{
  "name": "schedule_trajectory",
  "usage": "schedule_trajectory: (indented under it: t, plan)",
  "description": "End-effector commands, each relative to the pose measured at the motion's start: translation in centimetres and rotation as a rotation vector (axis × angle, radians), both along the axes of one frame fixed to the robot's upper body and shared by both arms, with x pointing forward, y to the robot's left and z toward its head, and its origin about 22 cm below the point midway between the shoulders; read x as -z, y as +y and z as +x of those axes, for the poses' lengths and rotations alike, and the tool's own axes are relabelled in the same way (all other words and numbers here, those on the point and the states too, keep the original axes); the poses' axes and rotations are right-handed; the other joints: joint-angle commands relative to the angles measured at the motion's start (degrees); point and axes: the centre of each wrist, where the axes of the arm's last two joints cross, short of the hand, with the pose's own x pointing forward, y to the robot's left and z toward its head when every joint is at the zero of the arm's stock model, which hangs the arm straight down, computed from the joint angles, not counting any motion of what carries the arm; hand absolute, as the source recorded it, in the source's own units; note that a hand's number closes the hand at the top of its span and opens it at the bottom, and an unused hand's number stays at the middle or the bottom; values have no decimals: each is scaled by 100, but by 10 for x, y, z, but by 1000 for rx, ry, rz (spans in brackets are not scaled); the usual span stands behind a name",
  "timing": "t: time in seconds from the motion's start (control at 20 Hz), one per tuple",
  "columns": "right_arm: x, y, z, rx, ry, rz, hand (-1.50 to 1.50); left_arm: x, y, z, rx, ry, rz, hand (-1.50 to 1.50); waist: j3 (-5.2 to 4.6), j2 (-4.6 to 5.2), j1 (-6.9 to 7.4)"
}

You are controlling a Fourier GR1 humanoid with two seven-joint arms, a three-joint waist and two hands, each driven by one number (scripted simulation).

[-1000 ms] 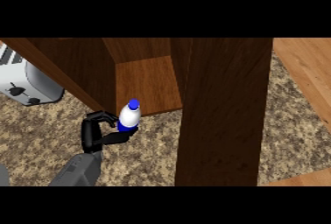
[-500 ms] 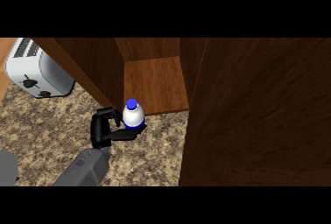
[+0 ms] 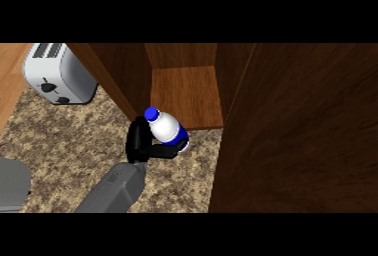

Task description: Pick up the bottled water, place it into the cabinet and close the cabinet

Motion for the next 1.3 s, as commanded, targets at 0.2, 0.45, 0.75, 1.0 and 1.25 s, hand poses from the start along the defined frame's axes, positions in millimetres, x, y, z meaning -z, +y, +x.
schedule_trajectory:
  t: [0.2,0.45,0.75,1.0,1.25]
  plan:
    - [-19,21,-38,-69,37,-45,150,-32,-26,9,274,-121,-170,150,4,-43,306]
    - [-20,36,-42,-70,24,-33,150,-16,8,-36,338,-117,-150,-150,5,-57,424]
    - [-25,50,-50,-88,13,-48,150,-30,29,-55,381,-123,-158,-150,2,-69,419]
    - [-29,59,-40,-176,25,-135,150,-25,57,-85,371,-108,-172,-150,-1,-68,488]
    - [-21,76,-46,-279,57,-49,150,-35,115,-107,321,-135,-124,-150,-2,-78,459]
